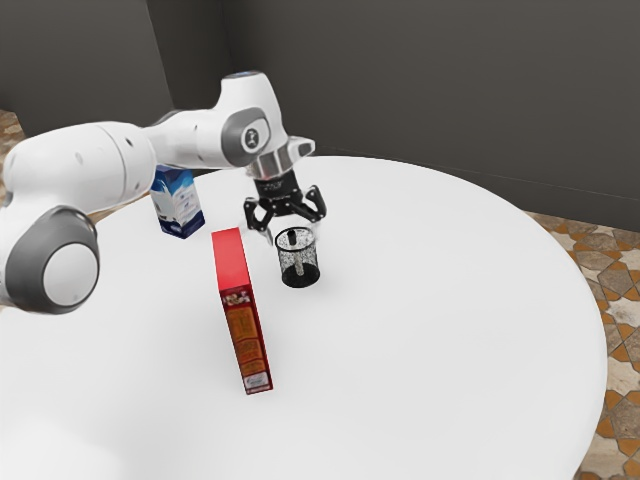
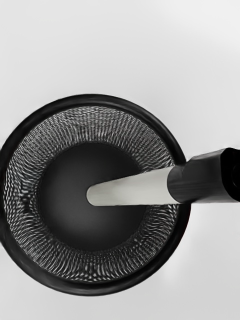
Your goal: Take the marker out of the pen holder and place it to the left of the pen holder.
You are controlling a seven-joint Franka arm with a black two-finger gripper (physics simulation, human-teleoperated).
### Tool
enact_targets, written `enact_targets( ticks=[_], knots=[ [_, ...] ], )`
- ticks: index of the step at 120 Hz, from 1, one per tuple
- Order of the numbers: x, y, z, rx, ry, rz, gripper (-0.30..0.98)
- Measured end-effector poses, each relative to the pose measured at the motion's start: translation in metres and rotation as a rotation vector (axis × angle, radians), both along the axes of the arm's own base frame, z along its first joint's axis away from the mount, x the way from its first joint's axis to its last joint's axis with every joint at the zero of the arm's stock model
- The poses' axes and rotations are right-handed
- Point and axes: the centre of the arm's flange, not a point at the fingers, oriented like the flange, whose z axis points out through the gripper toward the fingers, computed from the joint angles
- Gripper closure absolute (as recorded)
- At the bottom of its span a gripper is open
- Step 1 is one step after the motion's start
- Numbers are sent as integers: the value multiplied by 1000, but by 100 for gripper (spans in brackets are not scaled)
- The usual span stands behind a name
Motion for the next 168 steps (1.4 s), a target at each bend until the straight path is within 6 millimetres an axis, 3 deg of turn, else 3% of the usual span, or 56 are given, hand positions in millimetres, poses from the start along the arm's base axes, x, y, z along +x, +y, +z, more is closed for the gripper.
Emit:
enact_targets(
  ticks=[20,40,92,168],
  knots=[
    [11,2,-17,-1,-59,-16,0],
    [13,12,-15,8,-98,-28,2],
    [7,5,-18,21,-60,-93,29],
    [7,11,-15,26,-58,-93,71]
  ],
)
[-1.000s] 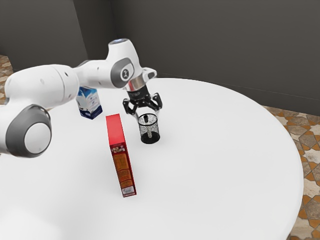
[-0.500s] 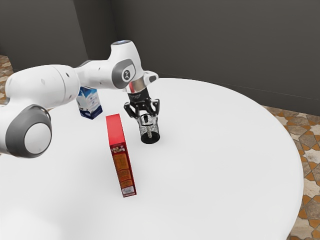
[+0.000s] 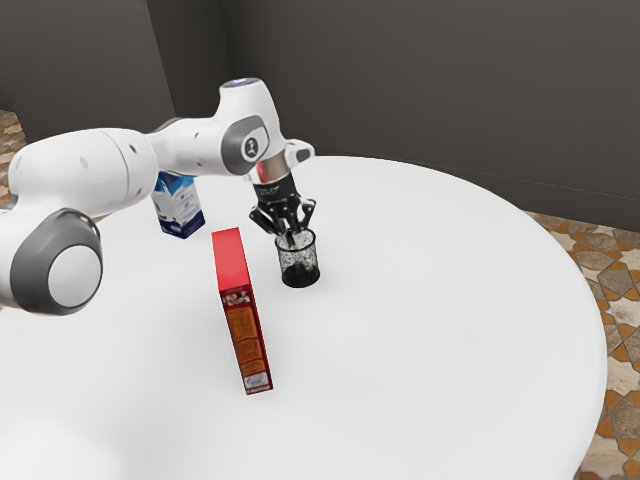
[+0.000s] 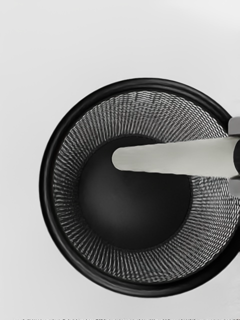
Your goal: Take the marker out of the pen holder and place it to the left of the pen holder.
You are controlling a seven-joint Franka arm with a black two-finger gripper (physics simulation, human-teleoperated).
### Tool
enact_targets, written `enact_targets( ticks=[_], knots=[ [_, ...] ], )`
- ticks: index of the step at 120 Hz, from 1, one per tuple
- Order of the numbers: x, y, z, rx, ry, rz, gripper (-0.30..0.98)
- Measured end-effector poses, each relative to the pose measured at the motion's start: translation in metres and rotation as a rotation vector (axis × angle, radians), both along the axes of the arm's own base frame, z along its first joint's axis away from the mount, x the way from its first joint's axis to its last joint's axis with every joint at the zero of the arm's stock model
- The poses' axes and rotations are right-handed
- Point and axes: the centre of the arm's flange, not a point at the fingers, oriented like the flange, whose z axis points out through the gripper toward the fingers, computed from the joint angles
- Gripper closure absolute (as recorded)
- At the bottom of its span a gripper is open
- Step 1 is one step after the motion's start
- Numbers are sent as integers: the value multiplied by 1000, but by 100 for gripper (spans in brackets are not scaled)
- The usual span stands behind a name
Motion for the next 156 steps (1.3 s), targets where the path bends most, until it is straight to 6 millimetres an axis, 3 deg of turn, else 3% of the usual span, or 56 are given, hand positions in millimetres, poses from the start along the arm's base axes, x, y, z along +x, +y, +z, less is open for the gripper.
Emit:
enact_targets(
  ticks=[10,20,28,43,54,71,83,103,130,156],
  knots=[
    [0,2,2,7,1,6,73],
    [-3,8,20,31,1,10,75],
    [-9,15,49,58,-5,11,76],
    [-31,32,126,93,-26,27,77],
    [-50,62,144,104,33,60,77],
    [-72,144,140,100,117,129,78],
    [-77,173,134,88,119,108,78],
    [-87,224,74,-63,46,45,77],
    [-77,253,59,-147,-179,-100,77],
    [-80,291,42,-126,-304,-251,77]
  ],
)
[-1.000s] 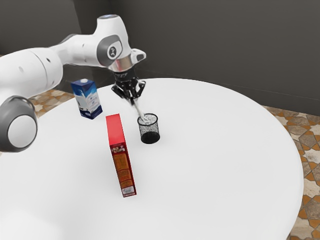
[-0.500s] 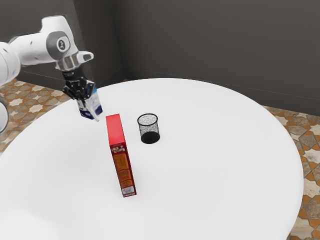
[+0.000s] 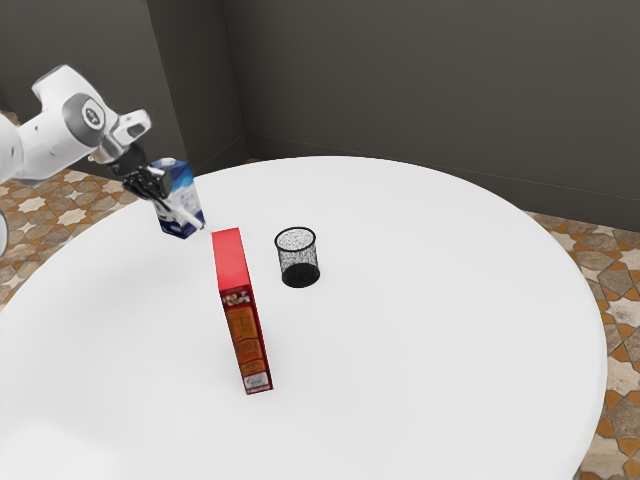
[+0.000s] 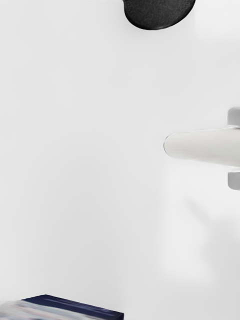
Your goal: Take the marker out of the pen holder and place it to the left of the pen holder.
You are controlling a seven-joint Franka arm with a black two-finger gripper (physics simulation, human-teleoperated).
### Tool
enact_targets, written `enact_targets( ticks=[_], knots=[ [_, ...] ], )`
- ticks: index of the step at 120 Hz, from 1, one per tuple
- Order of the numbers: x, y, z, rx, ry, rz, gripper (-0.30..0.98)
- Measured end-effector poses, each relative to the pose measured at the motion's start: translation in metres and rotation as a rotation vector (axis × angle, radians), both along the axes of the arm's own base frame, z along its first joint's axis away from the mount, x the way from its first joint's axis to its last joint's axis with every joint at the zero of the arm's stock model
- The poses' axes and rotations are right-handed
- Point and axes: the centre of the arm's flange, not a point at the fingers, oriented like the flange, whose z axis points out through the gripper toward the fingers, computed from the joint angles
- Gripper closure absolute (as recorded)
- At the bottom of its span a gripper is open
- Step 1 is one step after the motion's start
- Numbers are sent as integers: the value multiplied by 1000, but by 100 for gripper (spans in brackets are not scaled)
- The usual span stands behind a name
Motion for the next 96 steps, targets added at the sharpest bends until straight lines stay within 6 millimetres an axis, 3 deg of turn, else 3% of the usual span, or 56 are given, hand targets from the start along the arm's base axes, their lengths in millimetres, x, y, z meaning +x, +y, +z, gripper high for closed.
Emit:
enact_targets(
  ticks=[20,50,60,64,68,78,85,88,96],
  knots=[
    [0,11,-3,41,-105,-154,77],
    [-3,22,-7,92,-191,-331,28],
    [3,8,6,131,-208,-402,19],
    [4,-4,20,156,-195,-437,16],
    [0,-22,54,203,-158,-480,14],
    [-40,-85,193,354,-72,-545,9],
    [-85,-145,271,432,-47,-564,7],
    [-108,-172,288,450,-27,-576,6],
    [-138,-239,273,455,36,-639,5]
  ],
)
